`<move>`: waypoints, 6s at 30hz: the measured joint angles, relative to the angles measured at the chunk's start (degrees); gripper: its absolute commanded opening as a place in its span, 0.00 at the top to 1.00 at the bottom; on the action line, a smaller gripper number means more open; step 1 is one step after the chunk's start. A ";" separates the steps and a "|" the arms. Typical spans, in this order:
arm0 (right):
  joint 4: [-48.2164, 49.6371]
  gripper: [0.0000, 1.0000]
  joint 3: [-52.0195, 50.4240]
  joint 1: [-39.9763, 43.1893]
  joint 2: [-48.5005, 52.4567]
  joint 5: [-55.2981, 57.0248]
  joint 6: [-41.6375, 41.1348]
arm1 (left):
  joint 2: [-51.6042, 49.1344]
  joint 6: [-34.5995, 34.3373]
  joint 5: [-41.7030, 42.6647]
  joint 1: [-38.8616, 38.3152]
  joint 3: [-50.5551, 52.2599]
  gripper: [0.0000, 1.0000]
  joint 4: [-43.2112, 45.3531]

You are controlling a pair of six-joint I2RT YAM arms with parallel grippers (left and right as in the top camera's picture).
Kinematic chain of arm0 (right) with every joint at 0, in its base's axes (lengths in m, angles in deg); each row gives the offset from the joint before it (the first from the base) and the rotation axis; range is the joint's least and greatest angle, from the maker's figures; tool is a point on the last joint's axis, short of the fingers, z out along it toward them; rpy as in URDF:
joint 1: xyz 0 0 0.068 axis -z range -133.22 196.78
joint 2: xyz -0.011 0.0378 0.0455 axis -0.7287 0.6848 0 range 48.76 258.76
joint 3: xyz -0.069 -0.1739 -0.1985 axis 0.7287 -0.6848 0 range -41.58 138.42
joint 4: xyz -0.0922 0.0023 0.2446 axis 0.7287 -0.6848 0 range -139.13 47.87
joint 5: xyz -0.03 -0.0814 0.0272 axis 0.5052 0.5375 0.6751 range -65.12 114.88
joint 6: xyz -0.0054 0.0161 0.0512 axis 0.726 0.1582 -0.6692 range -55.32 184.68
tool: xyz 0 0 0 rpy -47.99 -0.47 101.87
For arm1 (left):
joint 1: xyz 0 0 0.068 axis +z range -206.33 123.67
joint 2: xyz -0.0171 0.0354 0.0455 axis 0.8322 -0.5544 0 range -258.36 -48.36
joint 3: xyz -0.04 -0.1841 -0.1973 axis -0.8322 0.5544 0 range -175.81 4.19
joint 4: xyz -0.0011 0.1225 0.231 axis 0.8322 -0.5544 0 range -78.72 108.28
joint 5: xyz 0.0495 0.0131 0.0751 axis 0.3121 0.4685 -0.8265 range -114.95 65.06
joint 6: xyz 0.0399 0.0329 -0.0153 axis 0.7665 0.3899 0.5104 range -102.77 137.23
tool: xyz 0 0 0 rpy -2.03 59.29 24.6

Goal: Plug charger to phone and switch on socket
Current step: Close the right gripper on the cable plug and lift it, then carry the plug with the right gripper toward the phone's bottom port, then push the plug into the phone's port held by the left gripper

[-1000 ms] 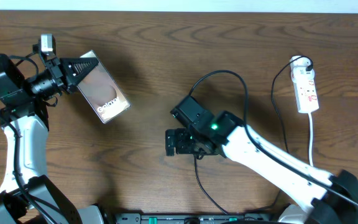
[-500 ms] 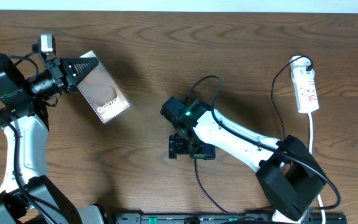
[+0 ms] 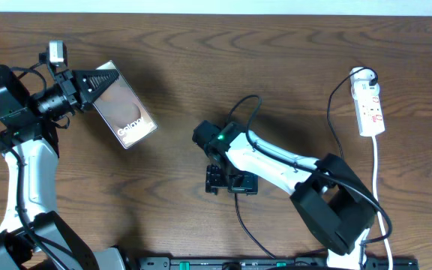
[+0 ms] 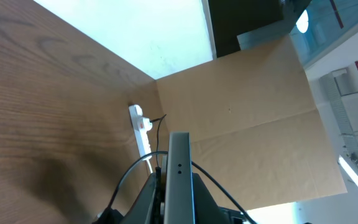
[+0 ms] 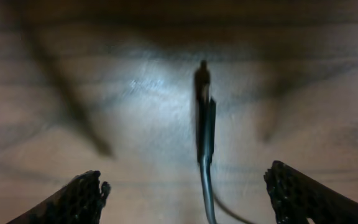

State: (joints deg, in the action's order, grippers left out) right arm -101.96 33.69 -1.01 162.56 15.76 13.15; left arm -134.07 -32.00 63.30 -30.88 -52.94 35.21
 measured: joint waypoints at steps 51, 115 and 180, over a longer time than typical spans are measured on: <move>2.12 0.99 0.00 0.98 1.33 -0.37 -0.48 | 0.00 0.20 0.00 0.00 0.00 0.93 0.00; 69.22 0.99 0.31 10.05 1.66 -77.46 38.60 | 0.00 7.37 -0.09 -0.02 0.44 0.93 0.00; 71.10 0.99 0.31 10.05 1.66 -74.82 33.70 | -0.87 5.33 -2.40 -5.31 0.46 0.93 1.73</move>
State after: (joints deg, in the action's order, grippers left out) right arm -30.86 33.99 9.04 164.22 -59.06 46.86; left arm -134.94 -26.67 60.90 -36.19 -52.48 36.94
